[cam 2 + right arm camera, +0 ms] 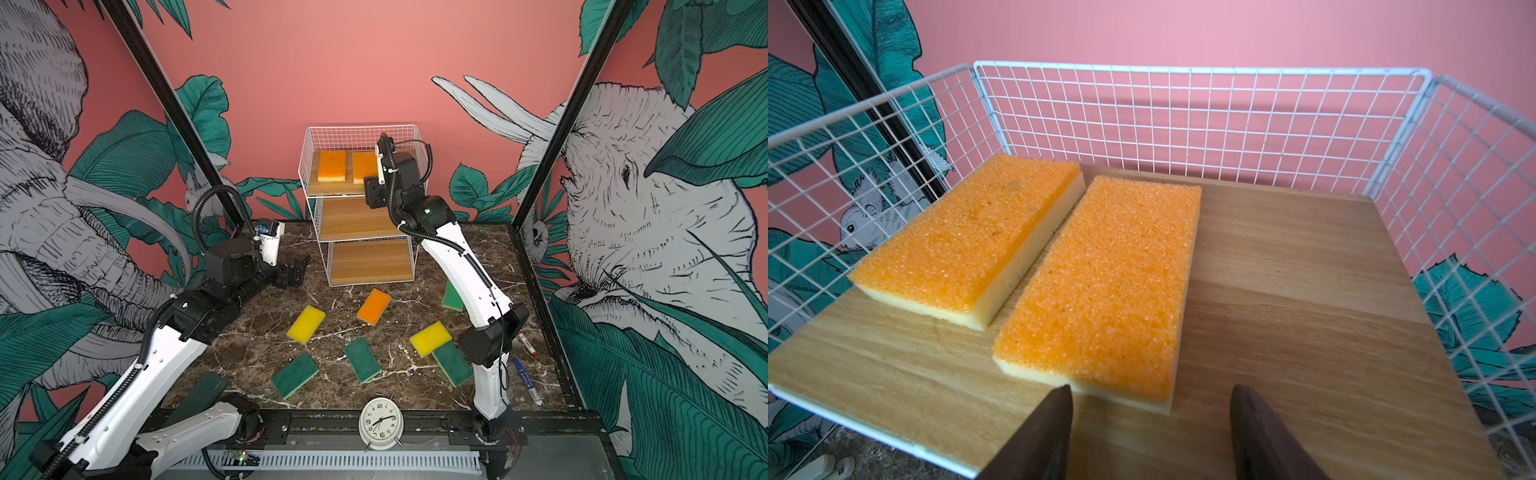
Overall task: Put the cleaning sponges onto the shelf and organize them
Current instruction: 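Raise the open right gripper off the aligned orange sponges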
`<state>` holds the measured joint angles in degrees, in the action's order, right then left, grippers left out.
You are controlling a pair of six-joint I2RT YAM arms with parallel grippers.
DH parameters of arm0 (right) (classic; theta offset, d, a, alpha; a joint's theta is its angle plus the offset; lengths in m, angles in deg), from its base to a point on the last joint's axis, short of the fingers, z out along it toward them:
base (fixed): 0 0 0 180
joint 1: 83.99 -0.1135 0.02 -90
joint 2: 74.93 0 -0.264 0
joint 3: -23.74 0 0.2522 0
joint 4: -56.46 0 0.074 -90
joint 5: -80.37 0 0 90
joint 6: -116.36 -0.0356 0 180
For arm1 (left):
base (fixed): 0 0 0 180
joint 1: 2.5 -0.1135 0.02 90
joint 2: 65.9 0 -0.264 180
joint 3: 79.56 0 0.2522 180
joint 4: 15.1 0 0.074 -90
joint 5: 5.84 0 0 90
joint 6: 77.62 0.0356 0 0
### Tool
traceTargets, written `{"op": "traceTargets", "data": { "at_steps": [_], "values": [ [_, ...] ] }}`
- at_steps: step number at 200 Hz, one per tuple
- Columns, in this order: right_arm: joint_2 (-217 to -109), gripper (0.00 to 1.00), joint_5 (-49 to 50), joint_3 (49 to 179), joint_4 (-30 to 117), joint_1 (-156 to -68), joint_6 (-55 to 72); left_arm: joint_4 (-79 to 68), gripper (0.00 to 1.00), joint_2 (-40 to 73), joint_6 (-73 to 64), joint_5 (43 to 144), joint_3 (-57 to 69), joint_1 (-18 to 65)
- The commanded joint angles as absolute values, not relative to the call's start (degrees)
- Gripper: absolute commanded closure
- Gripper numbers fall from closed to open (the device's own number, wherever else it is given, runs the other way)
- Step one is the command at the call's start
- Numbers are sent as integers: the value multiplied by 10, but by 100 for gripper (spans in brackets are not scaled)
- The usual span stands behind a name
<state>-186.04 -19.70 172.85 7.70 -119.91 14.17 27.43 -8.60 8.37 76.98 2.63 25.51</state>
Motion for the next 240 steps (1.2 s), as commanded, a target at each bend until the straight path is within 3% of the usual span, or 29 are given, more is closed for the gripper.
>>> {"op": "traceTargets", "data": {
  "at_steps": [1, 240],
  "values": [
    [-1875, 38, -187, 1746, 81, -1198, 143, 261, 7, -89, 83, 773, 24, 252],
    [-1908, 38, -207, 1783, 61, -1198, 151, 263, 7, -90, 76, 775, 26, 251]
  ]
}}
